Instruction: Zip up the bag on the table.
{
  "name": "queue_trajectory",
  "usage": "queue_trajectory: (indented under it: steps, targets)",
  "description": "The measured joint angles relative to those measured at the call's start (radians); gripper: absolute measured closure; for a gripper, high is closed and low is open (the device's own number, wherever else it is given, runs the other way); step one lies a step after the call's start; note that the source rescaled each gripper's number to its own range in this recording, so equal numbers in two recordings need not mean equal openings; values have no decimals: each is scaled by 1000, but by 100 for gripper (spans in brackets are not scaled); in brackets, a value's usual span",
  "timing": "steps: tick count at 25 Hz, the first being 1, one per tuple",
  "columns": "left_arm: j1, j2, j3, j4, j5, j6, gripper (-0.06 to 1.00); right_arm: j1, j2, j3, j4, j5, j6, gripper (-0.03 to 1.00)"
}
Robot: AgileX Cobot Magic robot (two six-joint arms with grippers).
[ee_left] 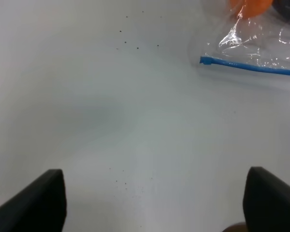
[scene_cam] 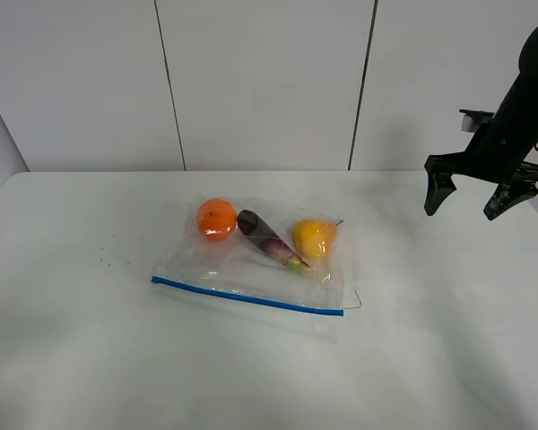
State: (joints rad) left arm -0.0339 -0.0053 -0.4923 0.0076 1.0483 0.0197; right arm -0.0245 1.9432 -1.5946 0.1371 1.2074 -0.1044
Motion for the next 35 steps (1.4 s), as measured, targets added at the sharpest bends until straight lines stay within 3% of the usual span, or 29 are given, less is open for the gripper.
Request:
queue_trajectory:
  steps: [10,14,20,27,35]
  targets:
    - [0,0,0,0,0,0,-6,44,-17,7,-33,2,17,-3]
    - [0,0,0,0,0,0,-6,44,-80,79,-34,1,17,-3]
    - [0,0,0,0,0,0,-6,44,-296,316,-36,2,17,-3]
    - [0,0,0,0,0,-1,-6,44,-652,693,-37,-1,19,-3]
    - [0,0,0,0,0,-3,-6,44,-1131,1042,-47,-132,71,-3]
